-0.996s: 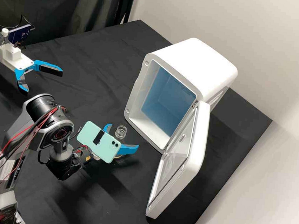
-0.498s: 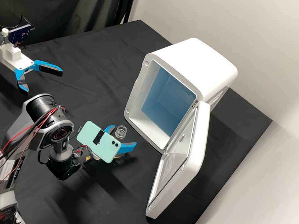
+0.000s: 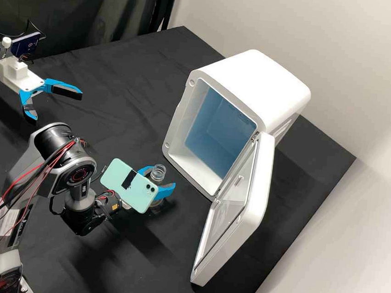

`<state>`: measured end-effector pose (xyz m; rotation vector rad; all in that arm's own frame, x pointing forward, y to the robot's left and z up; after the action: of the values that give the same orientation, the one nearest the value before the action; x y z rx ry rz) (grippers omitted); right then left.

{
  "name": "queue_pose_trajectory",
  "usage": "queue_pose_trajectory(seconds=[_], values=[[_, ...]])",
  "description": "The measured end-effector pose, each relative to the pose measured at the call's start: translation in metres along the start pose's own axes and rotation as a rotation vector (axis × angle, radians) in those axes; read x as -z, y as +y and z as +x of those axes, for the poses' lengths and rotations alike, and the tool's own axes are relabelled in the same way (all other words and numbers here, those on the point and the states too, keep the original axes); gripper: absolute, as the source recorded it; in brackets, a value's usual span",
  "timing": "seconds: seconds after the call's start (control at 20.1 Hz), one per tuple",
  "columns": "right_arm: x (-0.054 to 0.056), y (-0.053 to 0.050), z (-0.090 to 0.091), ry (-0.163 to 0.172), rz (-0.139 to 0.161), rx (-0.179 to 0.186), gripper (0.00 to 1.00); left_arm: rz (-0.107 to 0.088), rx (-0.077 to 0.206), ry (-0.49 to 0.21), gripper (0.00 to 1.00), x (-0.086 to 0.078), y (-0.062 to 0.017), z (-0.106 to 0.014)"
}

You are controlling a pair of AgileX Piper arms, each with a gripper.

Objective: Place the flask in the incubator

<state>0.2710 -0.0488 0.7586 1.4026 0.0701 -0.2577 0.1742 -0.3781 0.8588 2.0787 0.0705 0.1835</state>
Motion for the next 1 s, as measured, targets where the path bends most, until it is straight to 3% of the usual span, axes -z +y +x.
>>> queue_pose_trajectory(seconds=[0.75, 1.0], values=[[0.0, 0.0, 0.0, -0.002, 0.0, -0.001, 0.0, 0.0, 0.0, 0.0, 1.0, 0.0, 0.0, 0.0], [-0.012, 0.004, 0.003, -0.014, 0.01, -0.037, 0.0, 0.0, 0.001, -0.002, 1.0, 0.0, -0.0001, 0.0]])
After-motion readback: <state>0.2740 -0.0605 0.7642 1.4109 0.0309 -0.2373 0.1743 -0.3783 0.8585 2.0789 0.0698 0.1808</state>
